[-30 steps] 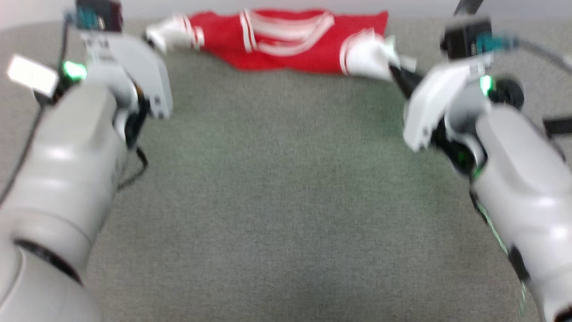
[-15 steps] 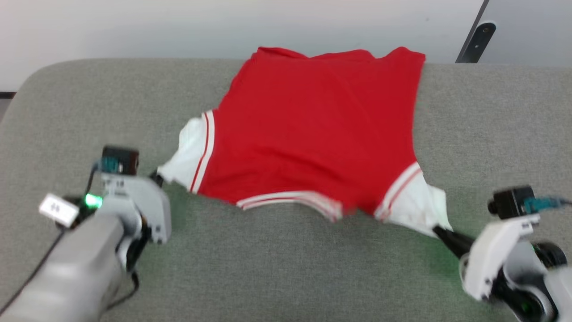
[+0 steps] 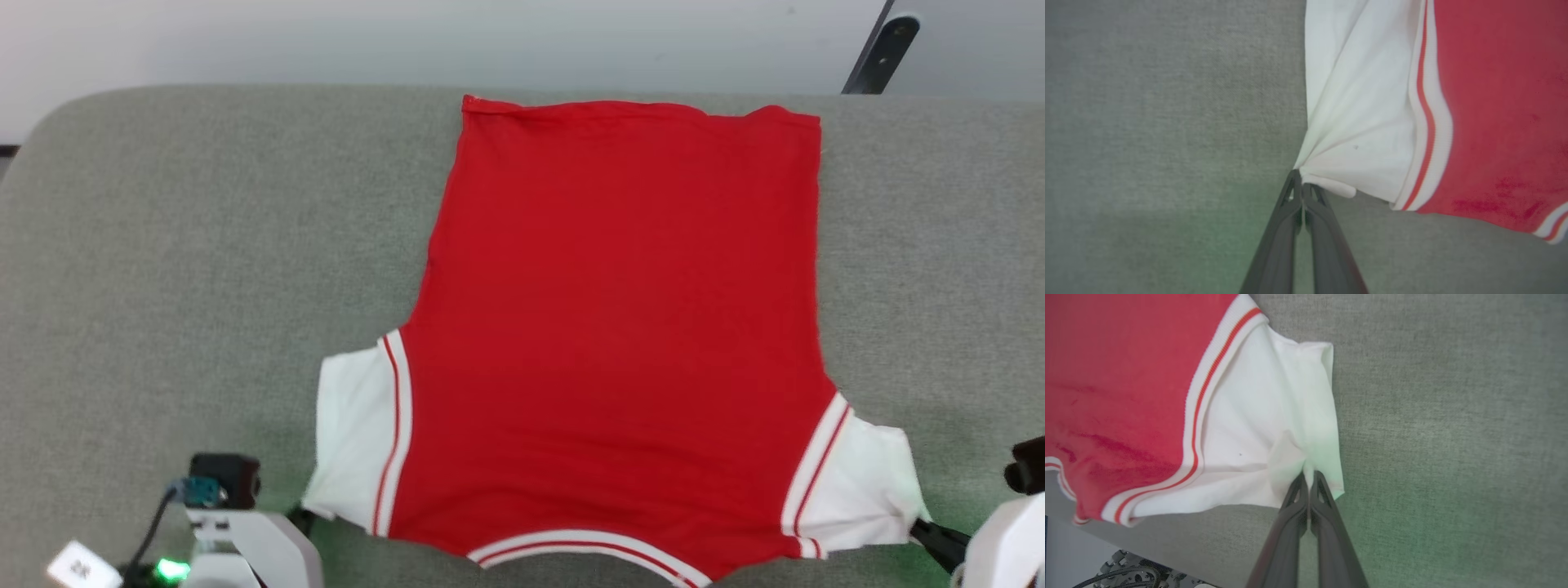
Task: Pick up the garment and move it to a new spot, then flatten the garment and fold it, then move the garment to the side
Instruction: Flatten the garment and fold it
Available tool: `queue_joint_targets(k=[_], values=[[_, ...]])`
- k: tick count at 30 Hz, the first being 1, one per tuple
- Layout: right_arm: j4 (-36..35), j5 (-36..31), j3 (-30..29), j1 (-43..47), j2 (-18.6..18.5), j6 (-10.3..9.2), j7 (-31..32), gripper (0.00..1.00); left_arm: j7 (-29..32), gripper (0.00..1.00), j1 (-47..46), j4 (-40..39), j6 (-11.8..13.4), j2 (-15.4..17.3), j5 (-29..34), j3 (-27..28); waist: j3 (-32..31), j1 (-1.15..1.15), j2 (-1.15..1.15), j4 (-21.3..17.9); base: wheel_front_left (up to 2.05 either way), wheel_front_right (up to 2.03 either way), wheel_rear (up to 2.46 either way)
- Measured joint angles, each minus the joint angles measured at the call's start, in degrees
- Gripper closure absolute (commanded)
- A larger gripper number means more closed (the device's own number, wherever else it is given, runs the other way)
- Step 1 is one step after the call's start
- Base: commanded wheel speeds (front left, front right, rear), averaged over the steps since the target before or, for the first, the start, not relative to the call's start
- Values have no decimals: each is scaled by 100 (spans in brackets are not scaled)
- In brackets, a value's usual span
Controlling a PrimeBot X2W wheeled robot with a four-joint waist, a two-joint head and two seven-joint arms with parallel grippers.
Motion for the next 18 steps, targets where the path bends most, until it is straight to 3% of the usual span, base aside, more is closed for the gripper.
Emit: queue_joint_targets(k=[5, 9, 18], values=[[-175, -442, -409, 68, 33, 1, 314, 100, 70, 100, 289, -973, 437, 222, -137, 7, 152, 0, 0, 59, 0, 0, 0], [-249, -587, -521, 26, 156, 0, 425, 100, 147, 100, 319, -1266, 594, 268, -105, -20, 259, 0, 0, 97, 0, 0, 0], [-230, -883, -404, -139, 355, 0, 828, 100, 245, 100, 255, -1358, 591, 214, -70, -76, 425, 0, 0, 103, 0, 0, 0]])
